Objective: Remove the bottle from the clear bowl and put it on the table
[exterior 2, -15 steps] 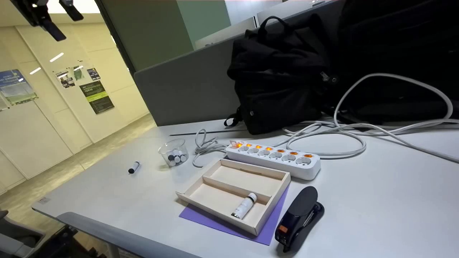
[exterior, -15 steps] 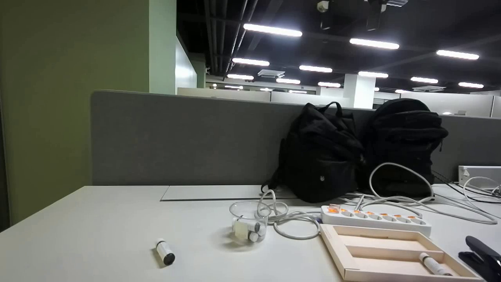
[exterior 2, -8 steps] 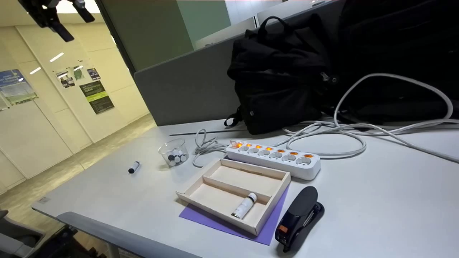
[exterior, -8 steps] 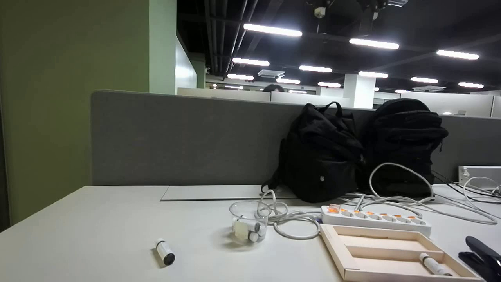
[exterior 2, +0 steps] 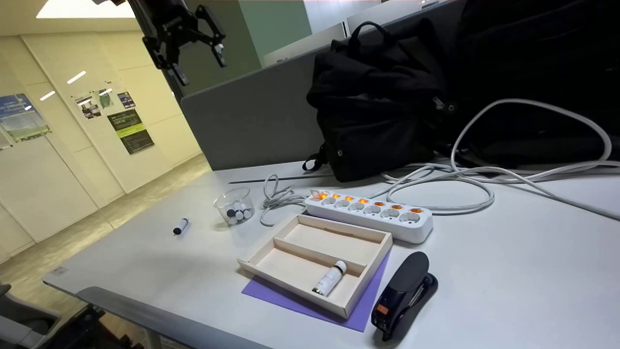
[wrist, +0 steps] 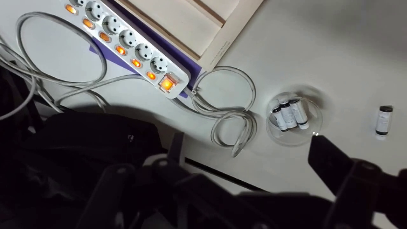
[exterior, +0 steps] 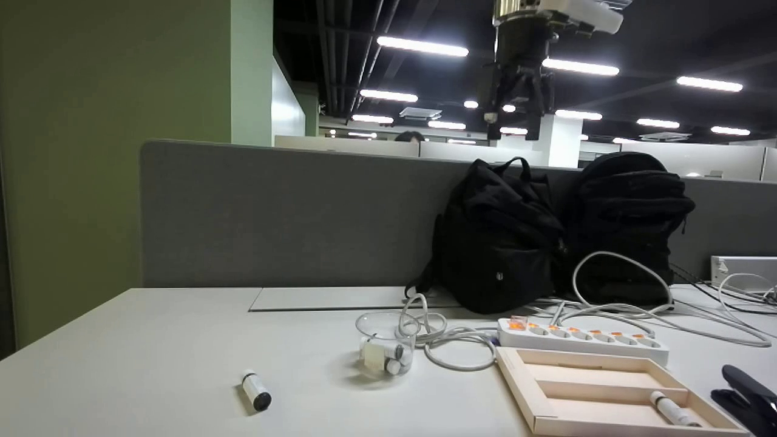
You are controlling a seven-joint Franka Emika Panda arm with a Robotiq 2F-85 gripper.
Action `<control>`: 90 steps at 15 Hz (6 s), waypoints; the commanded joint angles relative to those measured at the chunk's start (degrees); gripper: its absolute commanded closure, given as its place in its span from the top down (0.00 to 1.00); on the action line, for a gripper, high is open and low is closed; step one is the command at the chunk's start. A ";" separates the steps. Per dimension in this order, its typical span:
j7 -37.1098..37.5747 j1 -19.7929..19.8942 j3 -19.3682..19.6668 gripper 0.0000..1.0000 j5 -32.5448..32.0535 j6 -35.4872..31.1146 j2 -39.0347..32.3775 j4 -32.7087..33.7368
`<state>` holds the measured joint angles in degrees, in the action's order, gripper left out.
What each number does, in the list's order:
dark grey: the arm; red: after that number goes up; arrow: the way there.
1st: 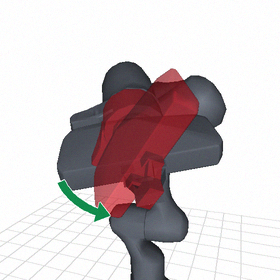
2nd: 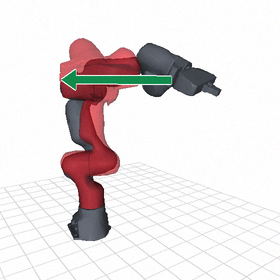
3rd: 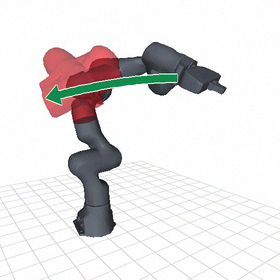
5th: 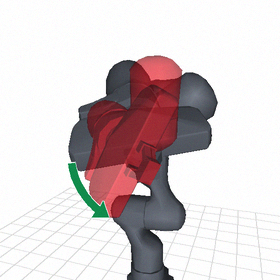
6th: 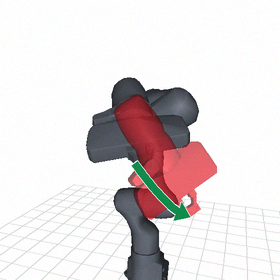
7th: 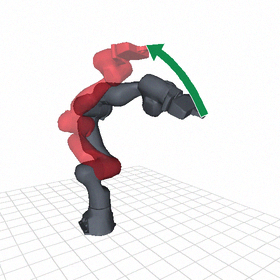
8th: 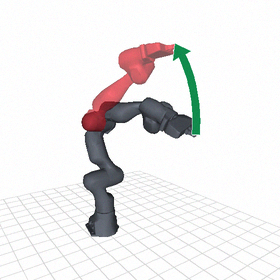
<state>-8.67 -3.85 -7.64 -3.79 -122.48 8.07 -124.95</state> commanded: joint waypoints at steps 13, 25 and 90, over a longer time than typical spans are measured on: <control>-6.18 -0.67 1.37 1.00 -1.42 -0.88 -8.93 5.42; -17.70 -0.70 -1.98 1.00 1.85 -9.59 -45.24 25.99; -22.38 -11.15 -2.90 0.22 -4.65 15.78 -72.68 60.20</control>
<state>-33.63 -13.58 -11.95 -6.48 -106.75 -62.25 -67.95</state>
